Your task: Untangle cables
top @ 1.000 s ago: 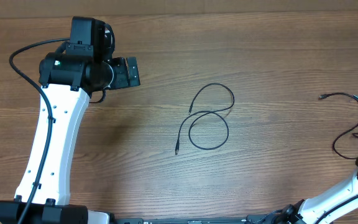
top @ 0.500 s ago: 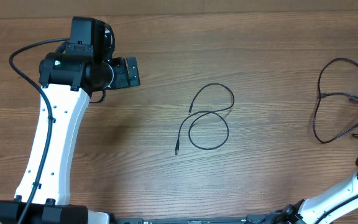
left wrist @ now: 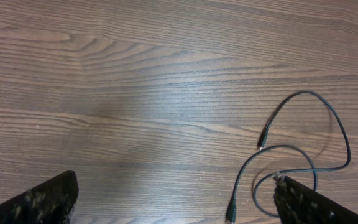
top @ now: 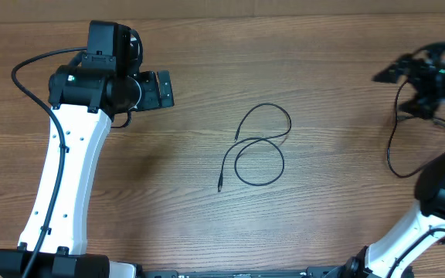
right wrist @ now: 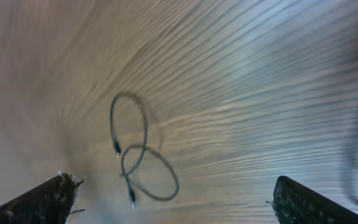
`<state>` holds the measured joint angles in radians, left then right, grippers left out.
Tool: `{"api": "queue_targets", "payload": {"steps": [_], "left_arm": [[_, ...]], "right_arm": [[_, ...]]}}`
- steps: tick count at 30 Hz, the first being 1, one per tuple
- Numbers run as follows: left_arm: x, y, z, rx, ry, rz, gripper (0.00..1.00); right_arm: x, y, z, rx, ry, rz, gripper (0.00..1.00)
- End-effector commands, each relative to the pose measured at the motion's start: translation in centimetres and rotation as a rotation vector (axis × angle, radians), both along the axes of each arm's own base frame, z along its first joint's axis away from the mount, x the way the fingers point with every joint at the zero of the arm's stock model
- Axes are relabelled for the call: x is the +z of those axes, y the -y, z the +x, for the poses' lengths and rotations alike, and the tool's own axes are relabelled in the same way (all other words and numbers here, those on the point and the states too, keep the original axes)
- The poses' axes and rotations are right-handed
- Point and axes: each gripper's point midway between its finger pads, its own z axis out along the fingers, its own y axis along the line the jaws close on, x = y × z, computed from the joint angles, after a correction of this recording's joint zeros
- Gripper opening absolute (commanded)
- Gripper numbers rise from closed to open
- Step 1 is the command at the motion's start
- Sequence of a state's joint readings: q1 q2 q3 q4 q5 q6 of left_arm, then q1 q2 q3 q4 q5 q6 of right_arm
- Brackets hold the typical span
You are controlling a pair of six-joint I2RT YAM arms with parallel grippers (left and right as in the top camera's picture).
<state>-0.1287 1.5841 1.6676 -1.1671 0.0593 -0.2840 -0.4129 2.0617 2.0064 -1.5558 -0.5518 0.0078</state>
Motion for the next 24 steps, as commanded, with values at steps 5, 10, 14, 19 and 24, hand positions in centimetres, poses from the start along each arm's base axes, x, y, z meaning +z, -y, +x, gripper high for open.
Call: {"api": "queue_targets", "payload": {"steps": [5,10,14,19,24], "left_arm": [[-0.3,-0.1,0.1,-0.014,-0.005,0.006,1.0],[-0.3,-0.1,0.1,-0.014,-0.005,0.006,1.0],[-0.3,-0.1,0.1,-0.014,-0.005,0.006,1.0],[-0.3,-0.1,0.1,-0.014,-0.005,0.006,1.0],[-0.3,-0.1,0.1,-0.014,-0.005,0.006,1.0]], "right_arm": [[0.1,-10.8,-0.6,0.267,-0.04,0.027,1.0],[-1.2,-14.9,-1.3,0.296,-0.131,-0.111,1.0],[-2.1,-18.0,-2.1,0.257,-0.195,-0.264,1.0],[-2.6,-21.4,-2.8,0.191,-0.2,-0.41,1.0],[-2.7,-24.4,-3.3,0.159,-0.178,-0.449,1.0]]}}
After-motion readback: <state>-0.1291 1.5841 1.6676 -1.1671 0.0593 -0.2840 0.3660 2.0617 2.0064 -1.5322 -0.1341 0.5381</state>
